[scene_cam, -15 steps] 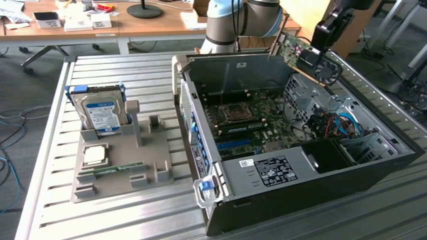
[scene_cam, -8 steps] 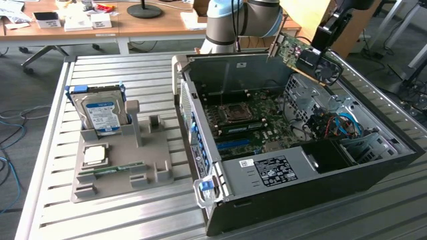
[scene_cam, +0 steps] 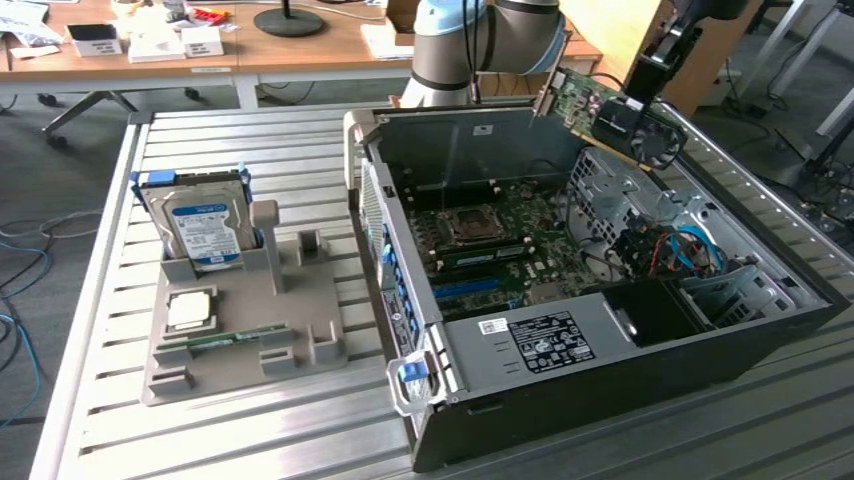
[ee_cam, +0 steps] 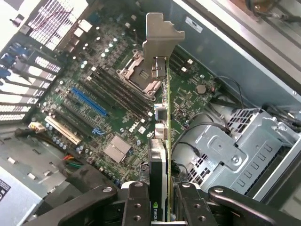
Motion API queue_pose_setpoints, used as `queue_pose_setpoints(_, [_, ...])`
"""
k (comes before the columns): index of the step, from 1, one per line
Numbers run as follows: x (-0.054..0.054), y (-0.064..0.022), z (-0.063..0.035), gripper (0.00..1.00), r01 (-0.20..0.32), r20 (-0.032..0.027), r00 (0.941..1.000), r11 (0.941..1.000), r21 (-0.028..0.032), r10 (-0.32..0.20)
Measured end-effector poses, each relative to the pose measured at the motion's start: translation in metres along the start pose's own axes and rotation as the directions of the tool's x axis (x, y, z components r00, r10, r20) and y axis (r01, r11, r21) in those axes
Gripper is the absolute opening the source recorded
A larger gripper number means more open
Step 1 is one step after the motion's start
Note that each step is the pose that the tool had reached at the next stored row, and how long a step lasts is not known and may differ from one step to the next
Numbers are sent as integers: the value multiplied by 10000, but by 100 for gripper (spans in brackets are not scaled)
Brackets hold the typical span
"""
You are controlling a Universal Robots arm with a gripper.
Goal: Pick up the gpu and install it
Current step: 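Insert the gpu into the slot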
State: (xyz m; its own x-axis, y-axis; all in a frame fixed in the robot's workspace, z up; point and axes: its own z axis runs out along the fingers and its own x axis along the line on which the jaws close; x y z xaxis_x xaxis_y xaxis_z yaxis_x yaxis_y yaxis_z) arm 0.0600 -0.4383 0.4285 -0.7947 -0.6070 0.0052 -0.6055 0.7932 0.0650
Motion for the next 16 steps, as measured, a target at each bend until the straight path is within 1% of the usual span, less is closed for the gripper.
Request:
queue_pose_setpoints(5, [0,0,1,27,546,-36,9985,9985,2,-546])
queue_pose_setpoints(9, [0,0,1,27,1084,-72,9941,9941,3,-1084])
queue_pose_setpoints(11, [0,0,2,27,1386,-91,9903,9903,2,-1386])
queue_pose_setpoints(13, [0,0,3,27,1711,-113,9852,9852,0,-1711])
queue_pose_setpoints(16, [0,0,5,27,2238,-147,9745,9746,-4,-2238])
